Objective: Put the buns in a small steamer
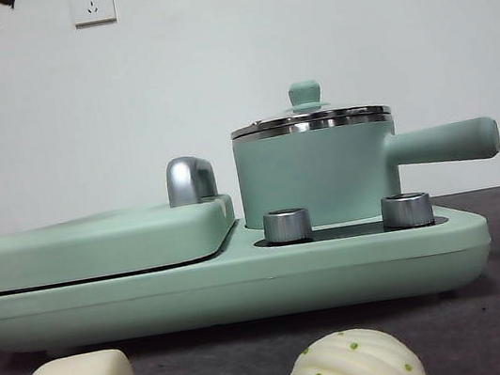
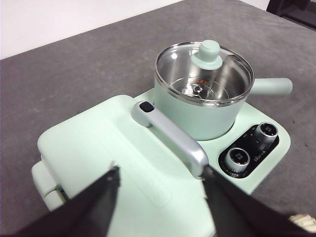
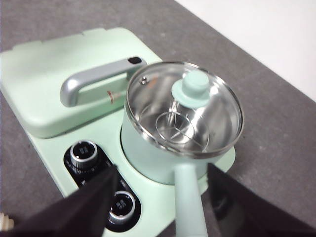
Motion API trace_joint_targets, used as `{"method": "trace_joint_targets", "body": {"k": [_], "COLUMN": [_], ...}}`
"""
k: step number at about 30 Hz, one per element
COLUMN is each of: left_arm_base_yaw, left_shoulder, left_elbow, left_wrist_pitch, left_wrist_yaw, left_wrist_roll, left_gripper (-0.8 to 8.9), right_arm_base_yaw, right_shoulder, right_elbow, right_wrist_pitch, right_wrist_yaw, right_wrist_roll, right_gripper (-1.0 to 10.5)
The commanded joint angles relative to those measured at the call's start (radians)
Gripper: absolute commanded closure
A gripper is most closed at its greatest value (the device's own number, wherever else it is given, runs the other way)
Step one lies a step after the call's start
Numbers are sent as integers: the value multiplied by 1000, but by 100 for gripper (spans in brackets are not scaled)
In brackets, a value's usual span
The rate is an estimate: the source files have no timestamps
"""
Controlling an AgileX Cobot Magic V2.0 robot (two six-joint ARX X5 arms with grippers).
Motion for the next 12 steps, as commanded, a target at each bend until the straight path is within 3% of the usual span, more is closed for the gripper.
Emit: {"method": "trace_joint_targets", "body": {"k": [1, 7, 12], "left_arm_base_yaw": [-13, -69, -148], "left_shoulder": [5, 35, 142], "left_elbow": [18, 18, 18], "left_wrist_pitch": [8, 68, 223], "left_wrist_yaw": [5, 5, 5], "left_wrist_roll": [-1, -2, -32], "left_gripper": [494, 505, 506], "right_arm_base_yaw": [5, 5, 5], "right_shoulder": [6, 3, 1], "right_elbow": [18, 18, 18], "right_wrist_pitch": [5, 7, 7], "right_wrist_yaw": [0, 1, 1], "right_wrist_roll": [-5, 116, 211], "right_gripper": [615, 616, 616]}}
